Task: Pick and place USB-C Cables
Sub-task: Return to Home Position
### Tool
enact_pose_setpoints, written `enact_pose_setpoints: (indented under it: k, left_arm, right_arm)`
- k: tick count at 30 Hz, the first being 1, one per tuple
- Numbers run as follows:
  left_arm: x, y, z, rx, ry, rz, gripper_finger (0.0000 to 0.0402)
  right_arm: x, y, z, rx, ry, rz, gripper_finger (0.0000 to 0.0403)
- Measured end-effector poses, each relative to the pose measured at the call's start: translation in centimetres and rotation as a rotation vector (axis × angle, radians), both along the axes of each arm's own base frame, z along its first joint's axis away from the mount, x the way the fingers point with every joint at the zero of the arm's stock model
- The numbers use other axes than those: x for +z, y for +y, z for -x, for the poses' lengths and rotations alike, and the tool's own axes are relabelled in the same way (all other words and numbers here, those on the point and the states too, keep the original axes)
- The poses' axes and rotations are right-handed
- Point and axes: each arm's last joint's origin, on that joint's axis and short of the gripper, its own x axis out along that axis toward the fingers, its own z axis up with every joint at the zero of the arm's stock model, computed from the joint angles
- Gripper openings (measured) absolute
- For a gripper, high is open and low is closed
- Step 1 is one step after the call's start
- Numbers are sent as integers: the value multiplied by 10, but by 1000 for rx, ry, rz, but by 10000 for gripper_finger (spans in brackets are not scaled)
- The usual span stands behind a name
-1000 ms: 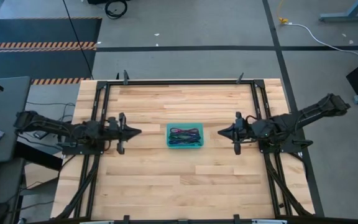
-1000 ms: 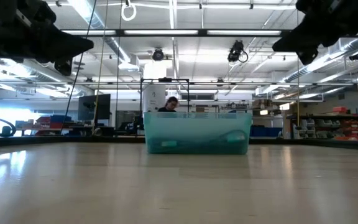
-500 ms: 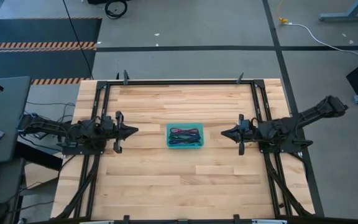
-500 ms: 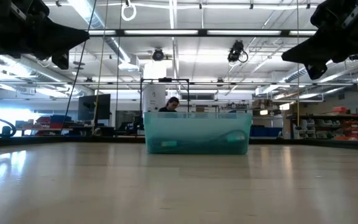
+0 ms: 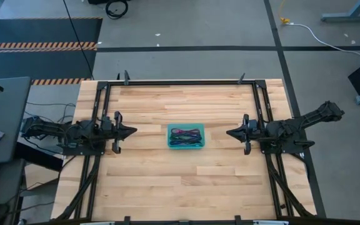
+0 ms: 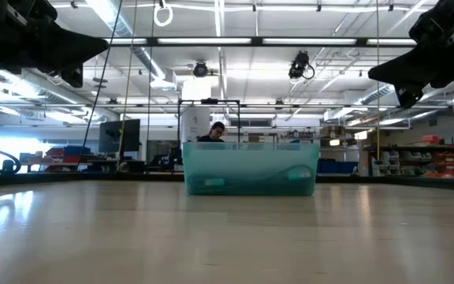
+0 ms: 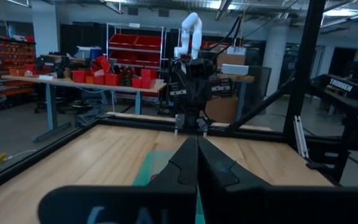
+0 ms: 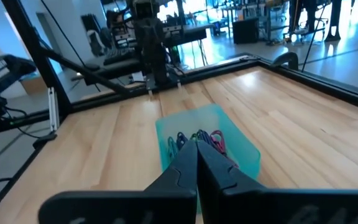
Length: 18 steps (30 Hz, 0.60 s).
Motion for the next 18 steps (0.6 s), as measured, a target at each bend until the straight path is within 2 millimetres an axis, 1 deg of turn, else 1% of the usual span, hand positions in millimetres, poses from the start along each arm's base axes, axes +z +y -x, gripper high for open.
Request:
enact_pose_setpoints:
  k: [8,18]
  left_arm:
    - [-1,1,6,-1,-5,5,3]
    - [-3,2,10,11,3,2,4]
  right_arm:
    - [-2,-2,7,1,-45,16,1]
    - [-2,-9,16,-108,-46,95,1]
